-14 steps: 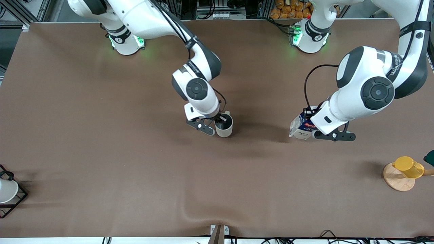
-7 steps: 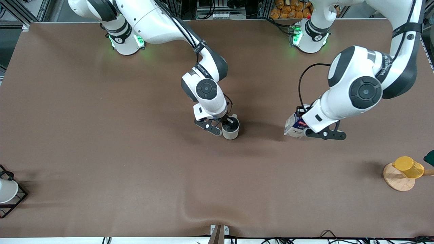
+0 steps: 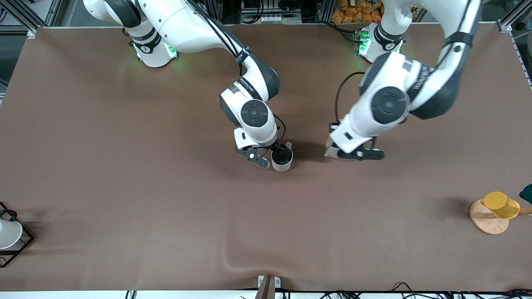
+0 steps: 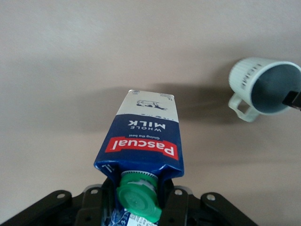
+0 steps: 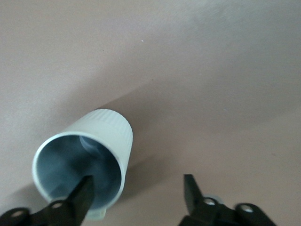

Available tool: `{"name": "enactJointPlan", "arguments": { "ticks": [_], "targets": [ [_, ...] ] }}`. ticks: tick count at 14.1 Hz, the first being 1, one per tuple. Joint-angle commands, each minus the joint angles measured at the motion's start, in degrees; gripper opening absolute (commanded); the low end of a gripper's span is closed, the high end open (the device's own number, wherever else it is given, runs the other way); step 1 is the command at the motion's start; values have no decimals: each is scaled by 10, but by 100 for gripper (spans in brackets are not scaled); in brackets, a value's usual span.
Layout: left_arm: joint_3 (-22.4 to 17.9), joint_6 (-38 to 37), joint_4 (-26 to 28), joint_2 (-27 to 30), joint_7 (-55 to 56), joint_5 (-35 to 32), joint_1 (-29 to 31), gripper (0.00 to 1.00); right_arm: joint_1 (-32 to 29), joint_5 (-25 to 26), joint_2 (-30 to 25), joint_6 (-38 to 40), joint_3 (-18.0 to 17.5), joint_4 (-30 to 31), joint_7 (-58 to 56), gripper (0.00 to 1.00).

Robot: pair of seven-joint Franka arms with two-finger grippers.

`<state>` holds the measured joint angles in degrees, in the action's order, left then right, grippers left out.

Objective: Place milk next to cup
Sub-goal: 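Release the mug with the right gripper while the left gripper brings milk over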

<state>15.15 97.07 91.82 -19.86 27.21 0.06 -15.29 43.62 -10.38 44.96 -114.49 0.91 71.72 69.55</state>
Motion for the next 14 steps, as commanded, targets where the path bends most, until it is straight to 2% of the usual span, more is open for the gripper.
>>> {"name": "enactJointPlan", "arguments": {
  "ticks": [1,3,6,8,11,14],
  "targets": [
    [-3,-7,-8,-9,50,35,-30,27,-16,-21,-7,74,-6,-45,-3,100],
    [-4,-7,-9,-13,91,38,-61,27,-40,-30,-34,116,-7,-47,-53,100],
    [-4,-6,-10,-27,126,39,-82,27,-107,-56,-84,178,-5,-46,-169,100],
    [-4,-2,-11,-33,146,48,-94,27,-136,-50,-115,212,1,-40,-239,100],
    [-4,1,-67,-76,200,55,-126,27,-214,-52,-138,260,2,-33,-332,100],
    [-6,3,-123,-126,235,54,-151,28,-258,-35,-157,277,6,-33,-404,100]
  ]
}}
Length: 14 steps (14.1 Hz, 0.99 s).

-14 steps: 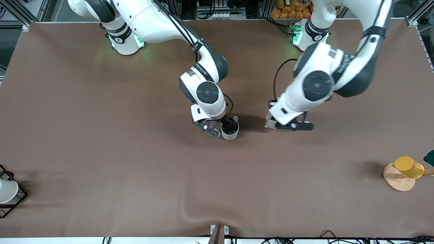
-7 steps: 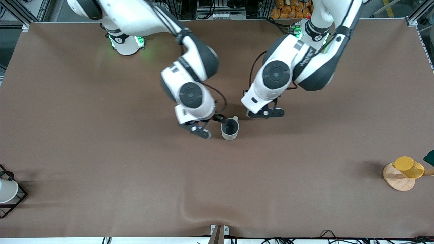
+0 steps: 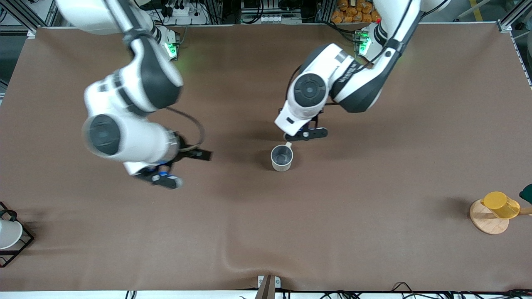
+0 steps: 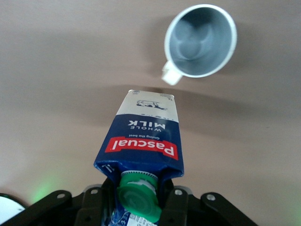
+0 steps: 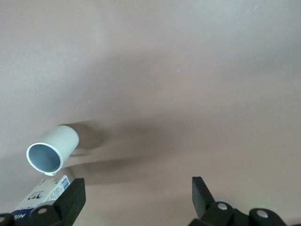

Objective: Place milk next to cup
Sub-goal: 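Release the mug with the right gripper while the left gripper brings milk over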

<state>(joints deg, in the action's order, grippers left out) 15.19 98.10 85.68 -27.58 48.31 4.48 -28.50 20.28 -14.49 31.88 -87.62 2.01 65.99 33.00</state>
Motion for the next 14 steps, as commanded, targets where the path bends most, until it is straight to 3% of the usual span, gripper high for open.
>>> {"name": "enactJointPlan", "arguments": {
  "ticks": [1,8,11,13,14],
  "targets": [
    [-6,-5,-66,-55,21,10,-19,28,-37,22,-31,18,-5,25,-56,100],
    [-8,23,-68,-71,3,10,-22,29,-167,40,-90,54,-4,31,-276,100],
    [-9,37,-66,-79,-1,6,-26,31,-205,45,-143,47,-4,85,-362,100],
    [-10,43,-66,-85,-1,5,-26,37,-225,46,-173,25,-4,116,-389,100],
    [-10,43,-66,-85,0,4,-26,48,-235,46,-186,24,-4,130,-395,100]
  ]
}}
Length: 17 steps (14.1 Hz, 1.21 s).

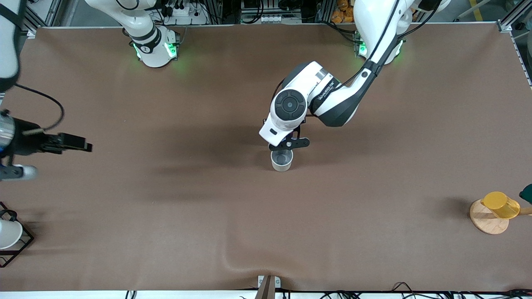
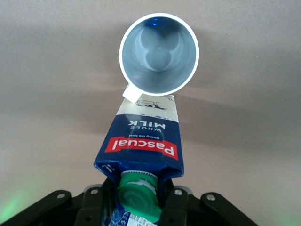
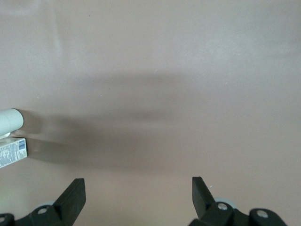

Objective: Place milk next to cup
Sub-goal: 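Lower the milk carton beside the mug and open the left gripper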

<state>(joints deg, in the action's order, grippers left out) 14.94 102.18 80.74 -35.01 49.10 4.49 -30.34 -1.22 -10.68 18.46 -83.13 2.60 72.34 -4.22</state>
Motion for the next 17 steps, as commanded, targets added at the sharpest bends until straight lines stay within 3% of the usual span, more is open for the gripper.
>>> {"name": "enactJointPlan", "arguments": {
  "ticks": [1,2,4,7,9,14,17],
  "targets": [
    [-7,2,-16,-10,-9,4,-5,70,-26,8,-68,-21,-10,82,-25,100],
    [-7,2,-16,-8,-9,4,-3,100,-29,12,-89,-26,-10,100,-25,100],
    [-7,1,-19,-2,-10,4,-3,100,-32,43,-122,-55,-13,129,-26,100],
    [-8,-10,-18,54,-5,7,2,100,-35,43,-170,-85,-38,181,-33,100],
    [-9,-26,-16,113,-4,6,12,100,-45,46,-192,-84,-48,180,-53,100],
    [-17,-113,-15,231,-9,-3,96,100,-69,52,-180,-78,-50,148,-50,100],
    [-18,-135,-14,267,-22,-59,131,100,-66,54,-176,-78,-49,147,-50,100]
  ]
}}
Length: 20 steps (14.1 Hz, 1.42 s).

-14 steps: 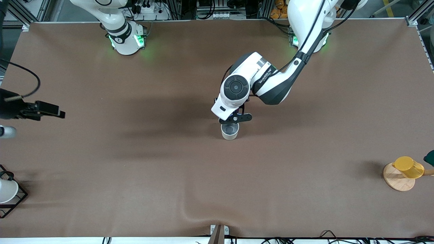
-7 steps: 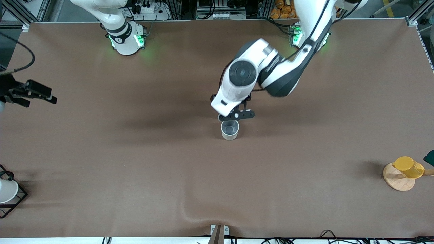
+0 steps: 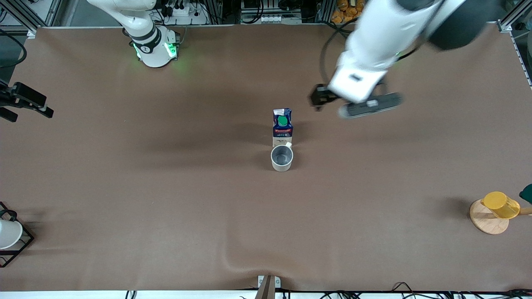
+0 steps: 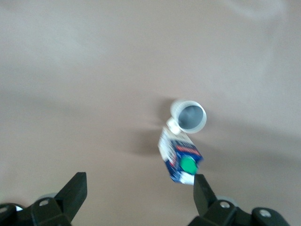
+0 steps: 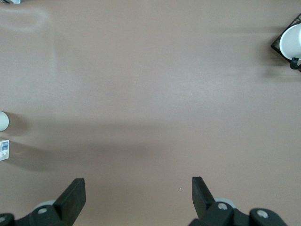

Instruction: Place milk next to cup

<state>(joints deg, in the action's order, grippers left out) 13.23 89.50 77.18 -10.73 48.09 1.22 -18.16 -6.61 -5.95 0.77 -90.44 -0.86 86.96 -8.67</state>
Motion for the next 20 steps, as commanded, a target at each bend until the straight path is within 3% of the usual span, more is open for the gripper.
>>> {"name": "enactJointPlan", "arguments": {
  "ticks": [1,5,8,10,15,20],
  "targets": [
    [0,-33,24,34,-27,-29,28,100,-12,7,1,-4,-13,-1,-7,100],
    [0,-48,37,46,-57,-30,71,100,1,10,0,-3,-10,-9,-5,100],
    [2,-62,38,64,-166,-29,128,100,17,12,0,-3,-6,-11,9,100],
    [0,-71,37,69,-199,-29,143,100,41,57,1,-5,7,-17,5,100],
    [0,-72,38,72,-274,-24,171,100,37,58,6,-5,5,-24,5,100],
    [-80,-98,44,98,-397,-20,168,100,36,57,8,-4,4,-24,5,100]
  ]
}}
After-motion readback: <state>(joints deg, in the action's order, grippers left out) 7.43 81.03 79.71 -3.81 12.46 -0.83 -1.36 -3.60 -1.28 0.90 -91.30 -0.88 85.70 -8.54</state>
